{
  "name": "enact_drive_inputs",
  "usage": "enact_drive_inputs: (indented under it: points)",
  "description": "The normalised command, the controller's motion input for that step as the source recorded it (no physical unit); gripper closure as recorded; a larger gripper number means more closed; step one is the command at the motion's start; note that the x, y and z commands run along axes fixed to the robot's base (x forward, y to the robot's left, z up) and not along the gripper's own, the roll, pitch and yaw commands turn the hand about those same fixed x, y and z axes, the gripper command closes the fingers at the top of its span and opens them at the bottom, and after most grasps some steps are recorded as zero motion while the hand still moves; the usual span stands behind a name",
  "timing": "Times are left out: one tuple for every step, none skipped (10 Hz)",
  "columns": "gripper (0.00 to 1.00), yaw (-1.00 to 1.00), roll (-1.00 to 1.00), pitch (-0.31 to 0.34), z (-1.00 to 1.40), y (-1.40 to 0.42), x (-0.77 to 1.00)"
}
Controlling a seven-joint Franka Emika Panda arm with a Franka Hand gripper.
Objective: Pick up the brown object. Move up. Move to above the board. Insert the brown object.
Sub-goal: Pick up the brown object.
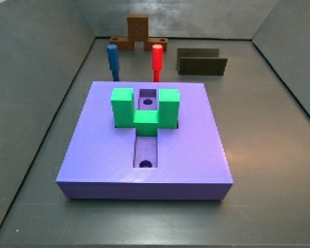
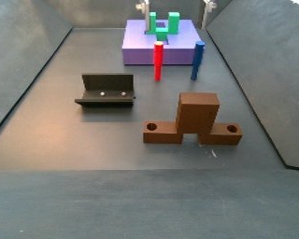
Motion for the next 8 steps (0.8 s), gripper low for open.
enact_drive_inputs:
  points:
    - [0.0,-0.02,-0.07,0.0,0.0,0.21,0.0]
    - [0.0,-0.07,-0.2,0.0,-0.25,0.67,0.0]
    - [0.0,-0.15,-0.14,0.0,-0.41,0.73,-0.18]
    - [0.0,-0.32,0.0,-0.194,-0.47,0.56,-0.55]
    - [0.0,-0.24,-0.02,-0.14,-0.43,0.62,-0.34]
    - [0.0,-0.3,0.0,-0.146,-0.34,0.55,-0.41]
    - [0.0,-0.3,0.0,-0.136,-0.25,0.44,-0.4]
    - [0.0,-0.11,0.0,-0.079,-0.18,0.1,-0.14]
